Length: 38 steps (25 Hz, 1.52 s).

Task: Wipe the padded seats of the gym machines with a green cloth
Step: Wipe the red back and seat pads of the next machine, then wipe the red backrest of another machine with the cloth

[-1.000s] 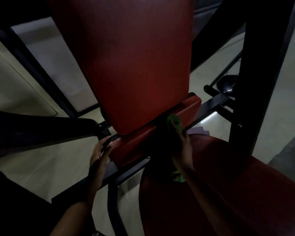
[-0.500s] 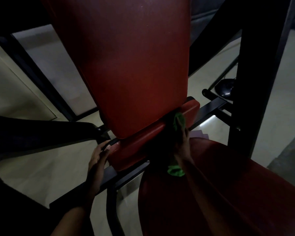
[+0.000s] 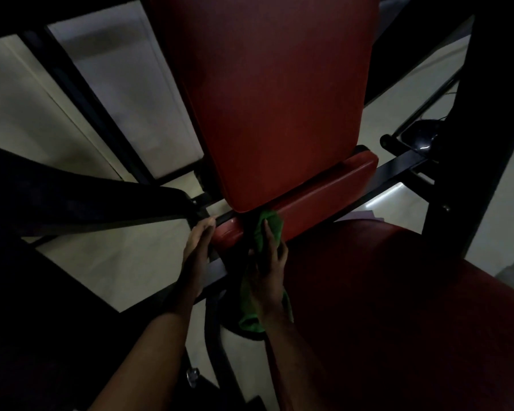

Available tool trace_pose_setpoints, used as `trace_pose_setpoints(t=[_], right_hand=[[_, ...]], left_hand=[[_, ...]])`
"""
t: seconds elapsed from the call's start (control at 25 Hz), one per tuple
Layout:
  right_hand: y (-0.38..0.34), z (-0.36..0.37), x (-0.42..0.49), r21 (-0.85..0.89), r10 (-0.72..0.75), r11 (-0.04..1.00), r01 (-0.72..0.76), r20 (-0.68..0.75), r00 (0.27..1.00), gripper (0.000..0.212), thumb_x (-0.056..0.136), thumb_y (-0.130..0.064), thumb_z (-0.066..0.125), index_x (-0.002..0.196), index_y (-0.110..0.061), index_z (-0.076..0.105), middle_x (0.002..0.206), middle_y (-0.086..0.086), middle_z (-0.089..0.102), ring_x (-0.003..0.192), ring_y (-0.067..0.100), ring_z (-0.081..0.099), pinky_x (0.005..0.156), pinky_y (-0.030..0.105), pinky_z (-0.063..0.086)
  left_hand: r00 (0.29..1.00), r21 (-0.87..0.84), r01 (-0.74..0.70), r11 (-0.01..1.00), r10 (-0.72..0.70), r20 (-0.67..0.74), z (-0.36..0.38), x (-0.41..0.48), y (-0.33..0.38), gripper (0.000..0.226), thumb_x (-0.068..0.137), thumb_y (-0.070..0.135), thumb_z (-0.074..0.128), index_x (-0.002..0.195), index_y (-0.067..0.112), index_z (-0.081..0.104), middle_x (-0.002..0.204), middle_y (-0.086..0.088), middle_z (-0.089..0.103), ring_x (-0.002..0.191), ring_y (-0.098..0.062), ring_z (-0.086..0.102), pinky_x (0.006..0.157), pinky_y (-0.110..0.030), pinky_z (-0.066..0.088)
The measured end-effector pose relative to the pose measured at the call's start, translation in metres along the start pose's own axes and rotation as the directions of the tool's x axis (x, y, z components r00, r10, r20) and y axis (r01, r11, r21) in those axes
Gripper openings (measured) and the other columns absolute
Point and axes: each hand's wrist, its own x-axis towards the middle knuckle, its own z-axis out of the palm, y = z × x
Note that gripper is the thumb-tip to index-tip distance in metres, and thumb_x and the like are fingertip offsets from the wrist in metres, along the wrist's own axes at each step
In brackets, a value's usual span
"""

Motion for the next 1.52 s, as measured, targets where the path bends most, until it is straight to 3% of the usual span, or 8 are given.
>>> trace_pose_setpoints(t=[0.16, 0.24, 0.36, 0.56, 0.8, 1.12, 1.44, 1.52], right_hand=[[0.001, 0.016, -0.029, -0.108, 0.002, 0.994, 0.014, 0.151, 0.988, 0.07, 0.088, -0.008, 0.055, 0.138, -0.047, 0.025, 0.14, -0.005, 0.028, 0.126, 0.006, 0.036, 0.092, -0.001, 0.029], [-0.002, 0.006, -0.035, -0.119, 0.003, 0.993, 0.026, 0.231, 0.973, 0.07, 0.089, -0.003, 0.05, 0.136, -0.046, 0.021, 0.139, -0.005, 0.028, 0.121, -0.009, 0.029, 0.088, -0.007, 0.026], [-0.015, -0.021, -0.033, -0.137, 0.064, 0.99, -0.026, 0.281, 0.958, 0.061, 0.092, -0.001, 0.047, 0.143, -0.028, 0.025, 0.142, 0.001, 0.033, 0.127, 0.0, 0.03, 0.093, -0.006, 0.022], [-0.057, -0.061, -0.031, -0.435, 0.197, 0.901, -0.01, 0.387, 0.901, 0.059, 0.096, -0.007, 0.04, 0.148, -0.02, 0.017, 0.154, 0.007, 0.019, 0.143, 0.023, 0.014, 0.108, 0.018, 0.013], [-0.091, -0.097, -0.084, -0.572, 0.289, 0.818, 0.059, 0.498, 0.817, 0.059, 0.092, -0.006, 0.048, 0.144, -0.028, 0.03, 0.145, 0.012, 0.031, 0.126, 0.031, 0.041, 0.095, 0.031, 0.039], [-0.084, -0.152, -0.217, -0.558, 0.308, 0.759, 0.335, 0.761, 0.571, 0.059, 0.087, -0.002, 0.056, 0.141, -0.015, 0.037, 0.135, 0.02, 0.04, 0.123, 0.033, 0.043, 0.086, 0.015, 0.027], [-0.099, -0.148, -0.4, -0.388, 0.315, 0.78, 0.491, 0.921, 0.228, 0.058, 0.089, -0.012, 0.057, 0.141, -0.027, 0.037, 0.137, 0.016, 0.038, 0.125, 0.03, 0.043, 0.099, 0.021, 0.031], [-0.103, -0.123, -0.442, -0.286, 0.297, 0.777, 0.561, 0.952, 0.075, 0.058, 0.088, -0.014, 0.059, 0.139, -0.03, 0.039, 0.134, 0.015, 0.041, 0.124, 0.03, 0.044, 0.102, 0.026, 0.033]], left_hand=[[1.0, 0.045, 0.002, 0.999, -0.003, 0.026, -0.004, 0.004, -0.005, 0.043, 0.094, 0.039, 0.047, 0.131, 0.018, 0.053, 0.133, -0.003, 0.056, 0.122, -0.013, 0.052, 0.108, -0.039, 0.04], [1.0, 0.054, -0.006, 0.999, 0.004, 0.031, -0.006, 0.003, -0.004, 0.043, 0.096, 0.036, 0.046, 0.133, 0.016, 0.05, 0.136, -0.002, 0.053, 0.126, -0.013, 0.049, 0.108, -0.035, 0.038], [0.996, 0.107, -0.039, 0.994, 0.031, 0.078, -0.007, -0.005, 0.005, 0.042, 0.097, 0.024, 0.047, 0.137, 0.013, 0.045, 0.136, 0.001, 0.048, 0.126, -0.01, 0.044, 0.102, -0.026, 0.036], [0.999, 0.235, 0.007, 0.972, -0.016, 0.036, -0.016, -0.039, 0.014, 0.046, 0.095, 0.02, 0.052, 0.138, 0.008, 0.042, 0.14, -0.006, 0.045, 0.128, -0.019, 0.043, 0.106, -0.035, 0.037], [0.95, 0.282, 0.284, 0.917, -0.308, 0.044, -0.039, -0.154, -0.027, 0.081, 0.07, 0.065, 0.053, 0.134, 0.015, 0.048, 0.136, -0.009, 0.054, 0.124, -0.028, 0.051, 0.106, -0.047, 0.04], [0.945, 0.416, 0.313, 0.854, -0.322, -0.052, -0.08, -0.346, -0.064, 0.04, 0.094, 0.017, 0.055, 0.132, 0.005, 0.051, 0.134, -0.014, 0.051, 0.125, -0.03, 0.048, 0.099, -0.028, 0.037], [0.833, 0.441, 0.553, 0.707, -0.473, -0.288, -0.186, -0.575, -0.111, 0.042, 0.096, 0.024, 0.051, 0.133, 0.006, 0.048, 0.141, -0.017, 0.044, 0.128, -0.033, 0.044, 0.104, -0.038, 0.038], [0.763, 0.35, 0.642, 0.682, -0.522, -0.381, -0.224, -0.631, -0.118, 0.042, 0.096, 0.024, 0.049, 0.134, 0.007, 0.046, 0.142, -0.017, 0.043, 0.129, -0.033, 0.043, 0.105, -0.041, 0.039]])
